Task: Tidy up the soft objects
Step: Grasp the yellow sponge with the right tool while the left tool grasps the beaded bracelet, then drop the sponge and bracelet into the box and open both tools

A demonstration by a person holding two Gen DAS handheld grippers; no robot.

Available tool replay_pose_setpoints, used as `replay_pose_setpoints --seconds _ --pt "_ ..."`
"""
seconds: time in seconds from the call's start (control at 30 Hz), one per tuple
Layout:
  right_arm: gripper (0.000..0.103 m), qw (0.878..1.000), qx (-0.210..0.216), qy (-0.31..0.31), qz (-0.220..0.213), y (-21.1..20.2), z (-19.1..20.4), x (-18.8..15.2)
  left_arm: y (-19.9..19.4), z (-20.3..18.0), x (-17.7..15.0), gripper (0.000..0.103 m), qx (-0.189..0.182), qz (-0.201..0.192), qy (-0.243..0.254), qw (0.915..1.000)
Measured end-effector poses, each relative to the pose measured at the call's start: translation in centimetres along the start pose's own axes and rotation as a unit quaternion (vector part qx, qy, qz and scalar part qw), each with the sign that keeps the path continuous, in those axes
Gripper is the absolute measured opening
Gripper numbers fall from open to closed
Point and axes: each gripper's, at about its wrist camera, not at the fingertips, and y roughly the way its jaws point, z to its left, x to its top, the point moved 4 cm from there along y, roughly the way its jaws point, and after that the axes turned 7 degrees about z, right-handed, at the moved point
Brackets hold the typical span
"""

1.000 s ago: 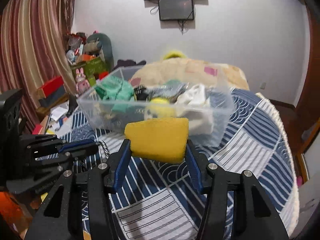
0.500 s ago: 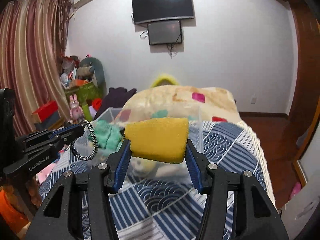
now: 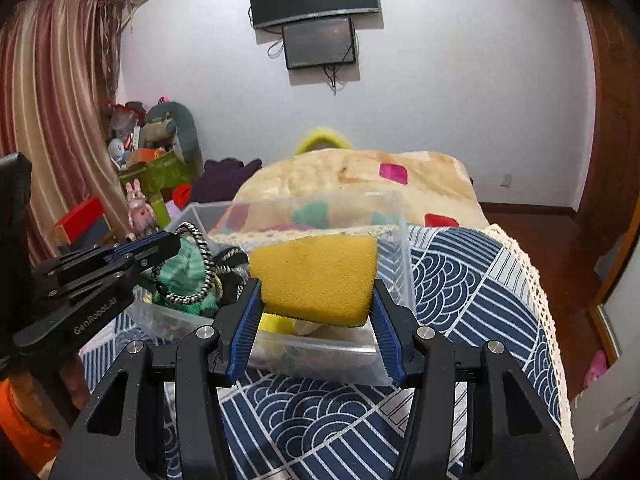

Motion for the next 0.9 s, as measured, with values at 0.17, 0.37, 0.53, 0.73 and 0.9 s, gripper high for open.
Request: replay_pose_setpoints --seconds 0.17,0.37,0.53,0.73,0.9 --pt "0.051 1.000 -0.006 -0.007 0.010 0.6 -0.1 -0.3 0.8 -0.6 -1.1 0.006 0.009 0.010 0.020 0.9997" --pt "0.059 1.000 -0.014 -0.020 0.019 0.5 0.2 -0.2 0.7 -0.6 -1.8 0.014 -0.003 0.030 0.011 0.9995" --pt "0.068 1.000 -0.014 -0.022 0.015 -0.3 0.1 -0.3 -0.5 0.0 -2.0 0.024 -0.018 0.031 -0.005 0.9993" --pt "0.068 1.000 -0.001 -0.022 -0.011 -2.8 0.1 -0.1 -3.7 0.2 -2.0 0.028 -0.030 0.009 -0.014 0.9994" --pt "0.068 0.998 0.007 -0.033 -0.049 -5.7 1.0 0.7 -7.3 -0.1 -1.6 0.028 -0.034 -0.023 -0.013 0.9991"
